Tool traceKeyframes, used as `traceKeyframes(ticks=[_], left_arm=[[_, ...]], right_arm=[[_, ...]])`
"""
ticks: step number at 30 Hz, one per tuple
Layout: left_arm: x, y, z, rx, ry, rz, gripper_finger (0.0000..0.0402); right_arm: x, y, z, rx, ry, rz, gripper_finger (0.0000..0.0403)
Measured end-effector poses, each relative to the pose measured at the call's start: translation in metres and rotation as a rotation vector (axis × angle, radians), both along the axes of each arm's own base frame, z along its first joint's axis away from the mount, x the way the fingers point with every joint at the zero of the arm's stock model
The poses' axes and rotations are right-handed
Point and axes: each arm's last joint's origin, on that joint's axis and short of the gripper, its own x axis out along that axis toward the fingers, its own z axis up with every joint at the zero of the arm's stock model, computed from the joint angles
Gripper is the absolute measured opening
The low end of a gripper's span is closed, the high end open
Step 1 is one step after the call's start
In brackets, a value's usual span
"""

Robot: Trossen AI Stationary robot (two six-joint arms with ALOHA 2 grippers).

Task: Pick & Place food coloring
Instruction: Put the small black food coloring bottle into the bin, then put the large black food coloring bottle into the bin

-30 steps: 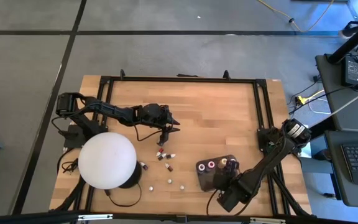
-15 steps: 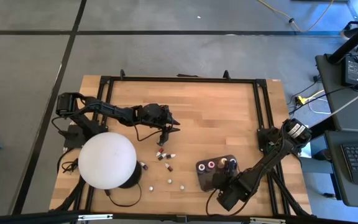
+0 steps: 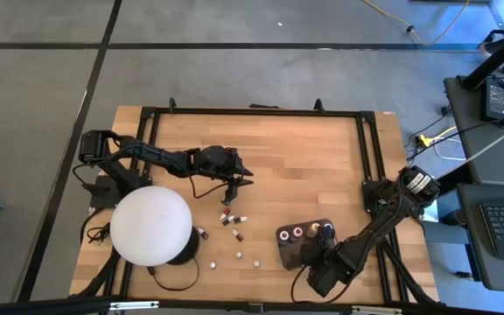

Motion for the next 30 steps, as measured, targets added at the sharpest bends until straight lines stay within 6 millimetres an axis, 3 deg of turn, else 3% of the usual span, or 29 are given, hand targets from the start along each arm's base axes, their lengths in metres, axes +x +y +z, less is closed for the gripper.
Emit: traceKeyframes(ticks=[6, 14, 23, 26, 30], left_arm=[[0.0, 0.0, 0.0, 0.0, -0.001, 0.0, 0.0134], [0.0, 0.0, 0.001, 0.001, -0.007, 0.0, 0.0136], [0.0, 0.0, 0.001, 0.001, -0.006, 0.0, 0.0132], [0.0, 0.0, 0.001, 0.001, -0.006, 0.0, 0.0132], [0.0, 0.0, 0.001, 0.001, -0.006, 0.0, 0.0134]], right_arm=[[-0.004, -0.005, 0.016, -0.004, -0.029, -0.001, 0.0178], [-0.012, -0.015, 0.047, -0.032, -0.108, 0.104, 0.0175], [-0.05, -0.057, 0.112, -0.093, -0.264, 0.149, 0.0175], [-0.067, -0.076, 0.113, -0.073, -0.323, 0.144, 0.0175], [-0.088, -0.101, 0.097, -0.047, -0.413, 0.123, 0.0175]])
